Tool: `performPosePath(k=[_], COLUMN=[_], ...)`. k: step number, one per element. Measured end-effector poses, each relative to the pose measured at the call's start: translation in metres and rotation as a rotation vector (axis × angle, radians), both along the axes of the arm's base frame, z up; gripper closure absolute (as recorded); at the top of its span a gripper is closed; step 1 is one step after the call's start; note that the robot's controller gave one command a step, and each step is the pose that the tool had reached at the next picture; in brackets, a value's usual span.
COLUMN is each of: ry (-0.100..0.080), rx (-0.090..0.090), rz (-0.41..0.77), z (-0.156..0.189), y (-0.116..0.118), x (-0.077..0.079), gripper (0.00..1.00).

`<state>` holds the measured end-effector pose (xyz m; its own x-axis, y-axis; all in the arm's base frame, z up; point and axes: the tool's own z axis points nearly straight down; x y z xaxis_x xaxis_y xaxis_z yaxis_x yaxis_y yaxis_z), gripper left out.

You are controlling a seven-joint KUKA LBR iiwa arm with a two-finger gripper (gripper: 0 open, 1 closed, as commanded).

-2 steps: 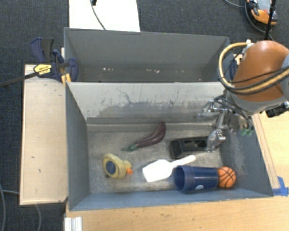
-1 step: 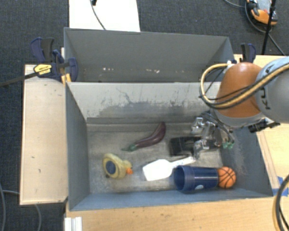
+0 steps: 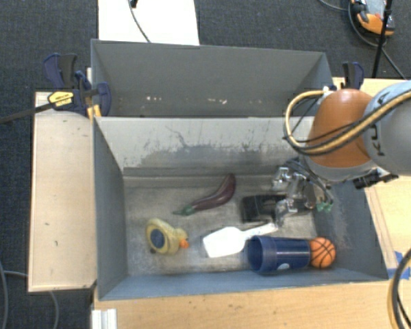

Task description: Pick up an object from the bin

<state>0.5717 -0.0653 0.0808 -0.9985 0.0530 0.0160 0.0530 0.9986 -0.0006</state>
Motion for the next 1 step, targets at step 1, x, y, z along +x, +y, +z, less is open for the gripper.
performPosePath(k=[1], ry=[-0.015], rx=[0.000], rz=[-0.002], z=[0.1365], y=[0.0037], x=[0.0072], gripper=[1.00])
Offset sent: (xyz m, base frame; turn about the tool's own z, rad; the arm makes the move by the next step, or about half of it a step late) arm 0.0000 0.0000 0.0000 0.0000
